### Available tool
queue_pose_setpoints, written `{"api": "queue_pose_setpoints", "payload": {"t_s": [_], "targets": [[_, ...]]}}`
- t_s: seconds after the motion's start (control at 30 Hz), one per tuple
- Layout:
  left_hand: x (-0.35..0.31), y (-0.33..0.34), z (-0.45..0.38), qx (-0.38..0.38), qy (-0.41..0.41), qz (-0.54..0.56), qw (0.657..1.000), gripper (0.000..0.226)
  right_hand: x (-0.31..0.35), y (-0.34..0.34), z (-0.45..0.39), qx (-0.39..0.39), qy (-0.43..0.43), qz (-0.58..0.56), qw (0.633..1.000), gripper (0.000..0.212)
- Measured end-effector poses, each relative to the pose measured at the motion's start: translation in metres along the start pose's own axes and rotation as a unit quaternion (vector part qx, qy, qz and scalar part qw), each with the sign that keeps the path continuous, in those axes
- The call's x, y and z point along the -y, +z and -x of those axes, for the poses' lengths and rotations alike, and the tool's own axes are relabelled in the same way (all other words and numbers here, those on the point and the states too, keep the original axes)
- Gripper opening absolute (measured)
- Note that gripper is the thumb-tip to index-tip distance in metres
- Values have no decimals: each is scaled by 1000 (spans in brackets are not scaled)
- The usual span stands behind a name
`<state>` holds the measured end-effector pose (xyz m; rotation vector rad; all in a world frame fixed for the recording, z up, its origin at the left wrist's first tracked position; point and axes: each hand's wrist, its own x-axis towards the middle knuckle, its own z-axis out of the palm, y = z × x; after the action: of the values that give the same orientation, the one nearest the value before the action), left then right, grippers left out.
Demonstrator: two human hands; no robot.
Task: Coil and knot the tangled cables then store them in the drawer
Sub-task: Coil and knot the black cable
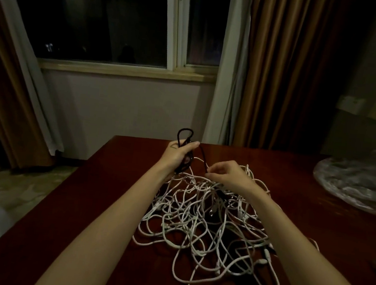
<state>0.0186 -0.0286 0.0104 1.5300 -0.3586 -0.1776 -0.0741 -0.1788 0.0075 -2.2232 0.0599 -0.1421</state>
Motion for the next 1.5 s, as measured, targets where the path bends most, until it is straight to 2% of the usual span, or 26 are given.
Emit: {"api": "queue_pose_setpoints", "payload": {"t_s": [0.07, 0.13, 0.23, 0.37, 0.4, 0.57, 0.63, 0.7, 0.77, 0.83, 0.9, 0.97, 1.0, 1.07, 1.13, 1.2, 1.33, 1.4, 1.5], "targets": [[-1, 2, -1, -43, -3, 10, 999, 35, 0, 1, 0, 6, -8, 33, 999, 18], [-2, 0, -3, -72, -2, -2, 997, 26, -2, 1, 2, 2, -20, 40, 999, 16], [2, -6, -5, -76, -2, -14, 997, 22, -7, -1, 4, 4, -14, 11, 1000, 14], [9, -6, -4, -112, 1, -17, 994, 21, -10, -5, 6, 79, 2, 16, 997, 22], [10, -6, -3, -120, 7, -15, 993, 21, -11, -5, 6, 77, -4, 10, 997, 23], [19, -12, 2, -129, 77, -116, 982, 19, -23, -1, 12, -128, -62, -18, 990, 20], [22, -17, 2, -147, 87, -146, 974, 17, -25, 0, 19, -128, -80, -49, 987, 14], [21, -23, -1, -184, 72, -92, 976, 7, -24, -3, 24, -69, -86, -47, 993, 10], [13, -32, -7, -214, 57, 15, 975, 7, -18, -6, 31, 17, -70, 5, 997, 26], [1, -44, -11, -207, 62, 58, 975, 18, -11, -5, 38, 61, -46, 120, 990, 61], [-10, -56, -8, -158, 51, 13, 986, 29, -4, 5, 49, 95, -24, 260, 961, 94], [-15, -69, 0, -95, 22, -87, 991, 29, -4, 23, 59, 127, -20, 329, 935, 106], [-15, -77, 2, -71, 6, -138, 988, 28, -5, 31, 62, 118, -26, 348, 929, 104], [-16, -93, 6, -38, -35, -201, 978, 27, -14, 42, 62, 59, -55, 377, 923, 85], [-19, -109, 8, -18, -81, -226, 971, 26, -26, 45, 60, -2, -95, 378, 921, 63], [-21, -119, 13, -12, -115, -227, 967, 24, -40, 42, 57, -25, -113, 376, 919, 49], [-17, -113, 18, -68, -91, -64, 991, 15, -67, 24, 51, -45, -115, 410, 904, 53], [-13, -107, 14, -93, -67, 19, 993, 17, -79, 10, 47, -55, -107, 429, 895, 54], [-11, -93, 7, -77, -54, 44, 995, 28, -93, -14, 42, -64, -86, 451, 886, 56]]}}
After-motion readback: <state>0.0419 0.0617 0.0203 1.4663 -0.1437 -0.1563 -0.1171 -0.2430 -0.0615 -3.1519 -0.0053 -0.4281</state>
